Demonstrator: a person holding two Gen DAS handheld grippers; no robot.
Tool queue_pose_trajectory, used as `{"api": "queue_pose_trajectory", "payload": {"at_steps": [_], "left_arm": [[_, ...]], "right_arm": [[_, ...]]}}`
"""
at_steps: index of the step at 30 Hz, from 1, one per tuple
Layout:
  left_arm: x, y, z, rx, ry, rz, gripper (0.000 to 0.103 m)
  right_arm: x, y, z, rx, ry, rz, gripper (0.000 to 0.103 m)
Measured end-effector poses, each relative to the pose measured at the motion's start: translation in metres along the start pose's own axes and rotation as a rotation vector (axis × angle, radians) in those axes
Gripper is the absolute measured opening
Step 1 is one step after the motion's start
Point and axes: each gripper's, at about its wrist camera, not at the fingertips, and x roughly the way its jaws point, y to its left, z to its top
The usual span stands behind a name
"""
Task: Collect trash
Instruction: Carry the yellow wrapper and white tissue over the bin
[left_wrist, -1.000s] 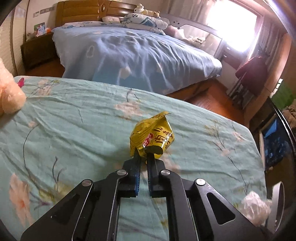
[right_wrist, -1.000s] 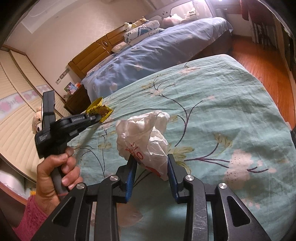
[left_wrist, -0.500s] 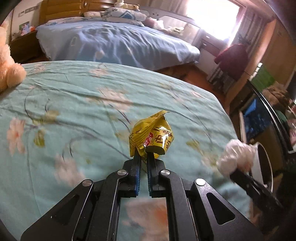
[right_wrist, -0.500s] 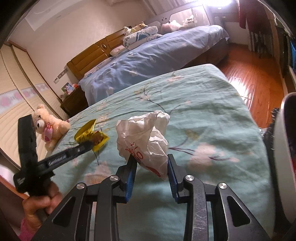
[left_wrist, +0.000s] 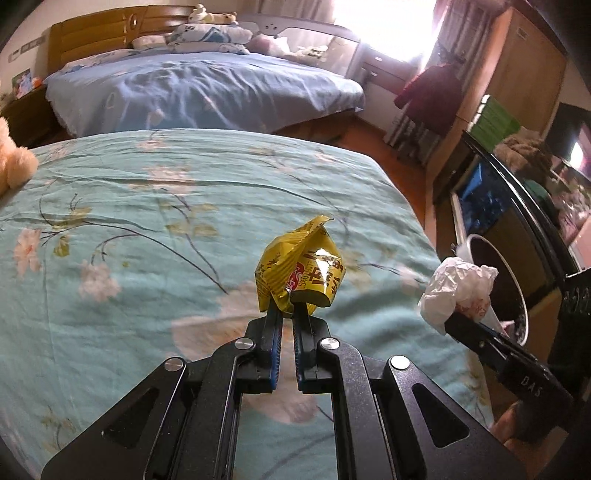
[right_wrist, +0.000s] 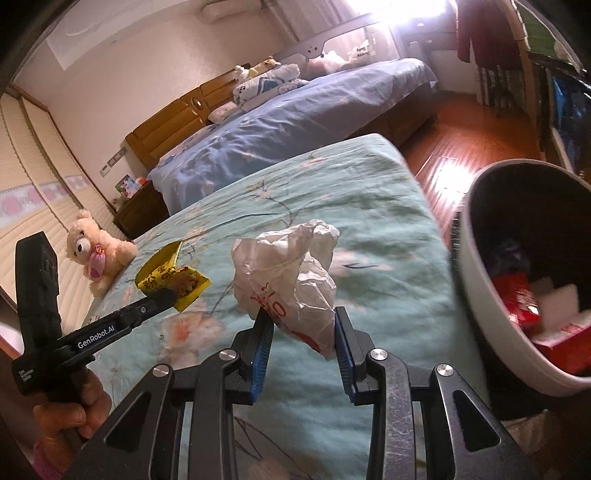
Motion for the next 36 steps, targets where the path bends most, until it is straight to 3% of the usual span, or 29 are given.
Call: {"api": "queue_pose_trajectory", "payload": {"at_steps": [11,36], "left_arm": [[-0.007,-0.045,-0.016,0.08,0.016,-0.043,0.005],[-0.005,-0.127,-0.028,0.241,0.032,-0.124,0.005]], "right_arm": [[-0.04,-0.021,-0.009,0.03,-0.057,-0.038,0.033],[-0.086,-0.063,-0.019,0.097,-0.132,-0.113,0.033]]}}
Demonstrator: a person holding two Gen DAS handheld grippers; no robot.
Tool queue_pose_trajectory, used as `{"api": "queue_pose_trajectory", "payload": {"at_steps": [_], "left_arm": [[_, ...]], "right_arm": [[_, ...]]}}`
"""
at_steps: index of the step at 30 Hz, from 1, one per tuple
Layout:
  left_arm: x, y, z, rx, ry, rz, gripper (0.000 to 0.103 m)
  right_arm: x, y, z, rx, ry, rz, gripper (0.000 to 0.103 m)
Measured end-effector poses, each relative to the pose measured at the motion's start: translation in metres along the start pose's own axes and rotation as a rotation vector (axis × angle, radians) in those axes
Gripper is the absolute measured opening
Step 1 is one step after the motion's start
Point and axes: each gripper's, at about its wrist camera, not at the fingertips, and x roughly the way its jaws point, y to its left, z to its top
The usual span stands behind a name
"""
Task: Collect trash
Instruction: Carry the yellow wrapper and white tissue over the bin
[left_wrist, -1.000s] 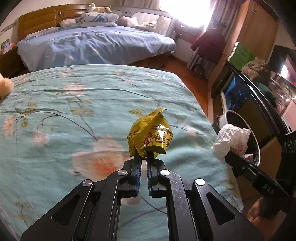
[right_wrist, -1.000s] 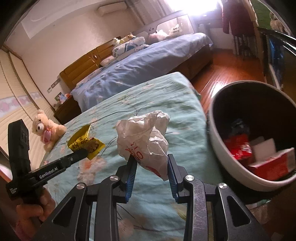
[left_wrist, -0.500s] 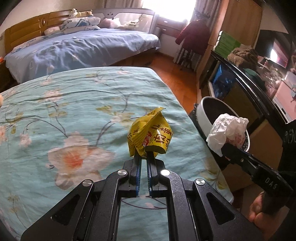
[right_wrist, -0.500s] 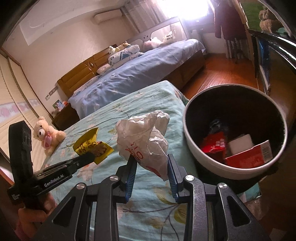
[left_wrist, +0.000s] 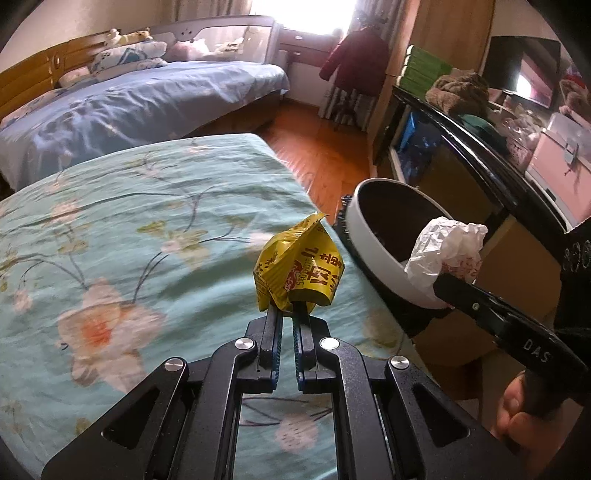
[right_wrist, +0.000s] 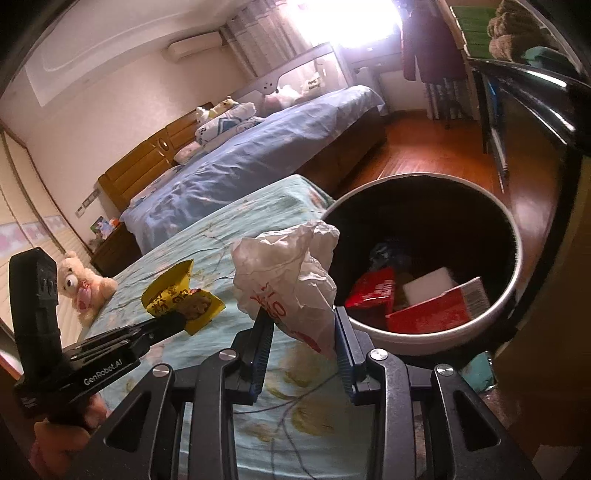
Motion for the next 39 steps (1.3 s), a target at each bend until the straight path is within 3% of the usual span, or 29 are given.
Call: {"api": "queue_pose_trajectory", "payload": {"at_steps": [23,39], "left_arm": [[0.017,-0.053,0.021,0.106,-0.002,-0.073,0.005],[0.034,-0.082,0.04,0.154,0.003,-0.081,0.005]], "right_arm": [[-0.022,-0.046,0.011,0.06,-0.047,-0.09,0.033],[-0.017,-0.068,0.025,0.07,-0.05,-0.13,0.033]]}}
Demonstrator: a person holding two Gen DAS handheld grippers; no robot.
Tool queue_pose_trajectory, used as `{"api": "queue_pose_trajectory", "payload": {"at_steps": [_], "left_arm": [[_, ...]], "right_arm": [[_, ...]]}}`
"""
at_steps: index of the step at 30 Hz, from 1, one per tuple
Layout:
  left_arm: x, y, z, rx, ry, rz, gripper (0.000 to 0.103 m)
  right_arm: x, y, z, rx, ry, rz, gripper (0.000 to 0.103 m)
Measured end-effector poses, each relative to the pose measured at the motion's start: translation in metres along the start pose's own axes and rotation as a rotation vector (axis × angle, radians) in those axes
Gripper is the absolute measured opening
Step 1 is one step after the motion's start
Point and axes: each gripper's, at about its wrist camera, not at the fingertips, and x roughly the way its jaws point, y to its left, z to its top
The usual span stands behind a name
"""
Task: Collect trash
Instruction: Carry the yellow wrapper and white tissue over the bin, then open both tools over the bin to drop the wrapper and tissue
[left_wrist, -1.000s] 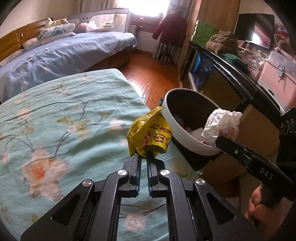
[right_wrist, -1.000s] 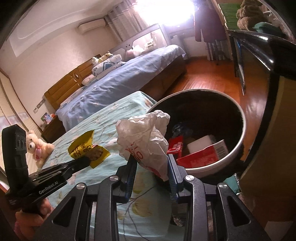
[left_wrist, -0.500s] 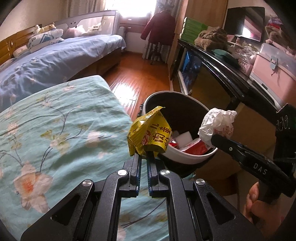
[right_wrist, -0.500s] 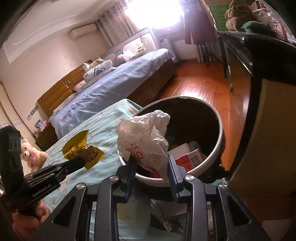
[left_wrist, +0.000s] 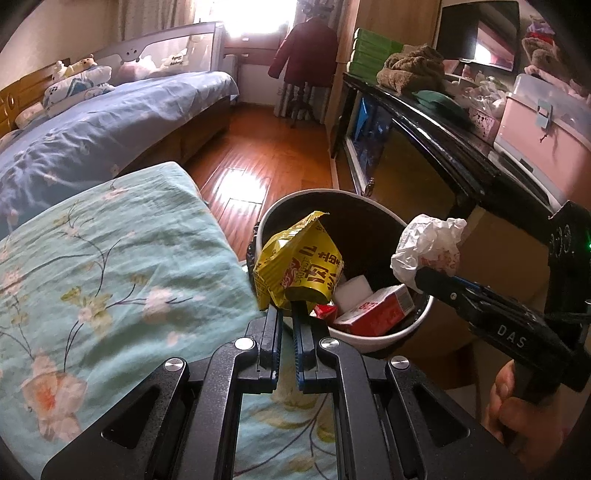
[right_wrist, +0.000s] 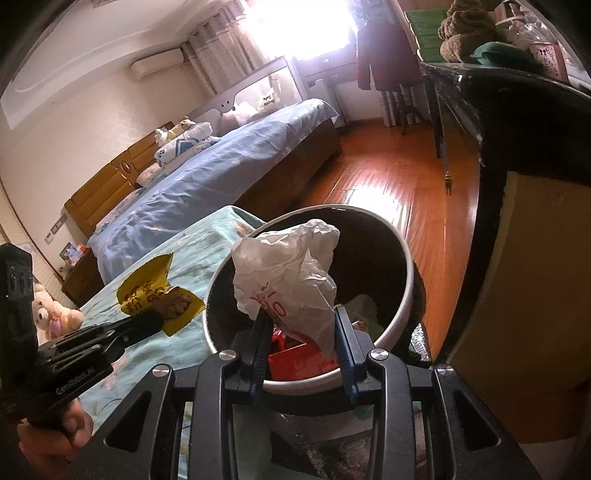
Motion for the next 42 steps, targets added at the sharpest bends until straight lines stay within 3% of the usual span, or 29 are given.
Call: {"api": "queue_pose_trajectory", "payload": {"at_steps": [21,42], "left_arm": [[0.028,-0.025,0.021,0.047,0.031,0.008,0.005],[0.046,-0.025,0.029,0.054,0.067,0.006,0.006]], "right_arm": [[0.014,-0.014,0.01,0.007,0.013,-0.028,0.035],[0.027,-0.018,0.015,-0.003,0.046,-0.055,0.036]]}}
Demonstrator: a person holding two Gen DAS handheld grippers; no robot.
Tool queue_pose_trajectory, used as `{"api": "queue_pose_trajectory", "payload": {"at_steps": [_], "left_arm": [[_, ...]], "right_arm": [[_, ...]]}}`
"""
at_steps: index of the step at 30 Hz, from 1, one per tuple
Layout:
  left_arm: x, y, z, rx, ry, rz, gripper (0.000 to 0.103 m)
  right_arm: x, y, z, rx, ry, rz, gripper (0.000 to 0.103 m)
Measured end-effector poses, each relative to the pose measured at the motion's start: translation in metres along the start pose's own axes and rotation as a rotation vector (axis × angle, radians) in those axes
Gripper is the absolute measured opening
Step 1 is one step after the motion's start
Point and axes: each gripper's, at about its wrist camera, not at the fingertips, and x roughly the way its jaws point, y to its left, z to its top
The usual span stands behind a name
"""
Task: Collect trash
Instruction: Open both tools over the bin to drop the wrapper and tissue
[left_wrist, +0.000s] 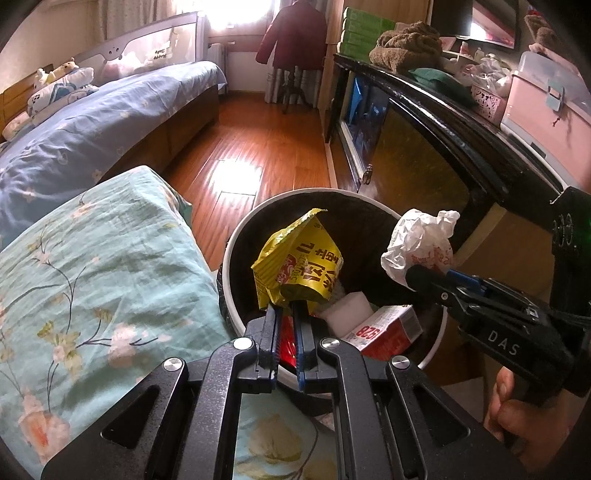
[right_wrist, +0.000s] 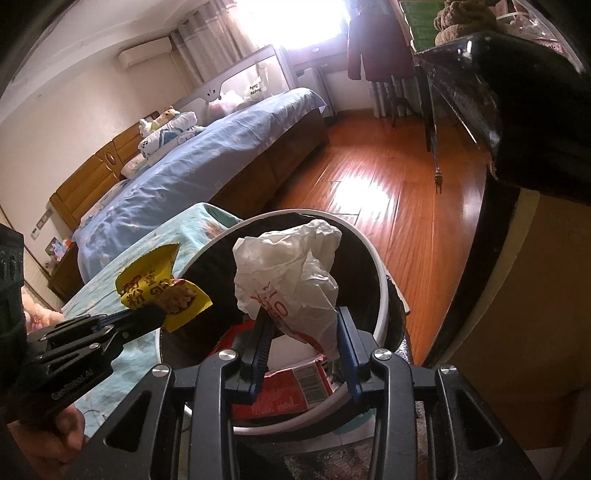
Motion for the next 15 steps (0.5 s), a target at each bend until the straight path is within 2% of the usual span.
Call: {"api": "queue_pose_trajectory", "payload": {"at_steps": [4,8,9,11,15], "left_arm": [[0.0,0.001,0.001,0.0,0.003,0.003,0.006],[0.0,0.002,0.002,-0.001,0.011,0.001,0.012],[-0.001,0.003,0.002,-0.002,0.008,0.005,0.017],[-0.003,0.005,0.001,-0.006,-0.001,0.008,0.022],[-0.012,0.012,-0.007,-0.016,-0.017,0.017,0.026]], "right_arm": [[0.0,0.0,0.0,0.001,0.001,0.001,0.04],[0.003,-0.002,0.001,0.018,0.01,0.009,0.049],[0.004,-0.003,0.001,0.025,0.012,0.012,0.05],[0.003,-0.004,0.0,0.033,0.011,0.017,0.05],[0.0,-0.003,-0.003,0.04,0.01,0.022,0.053]]}}
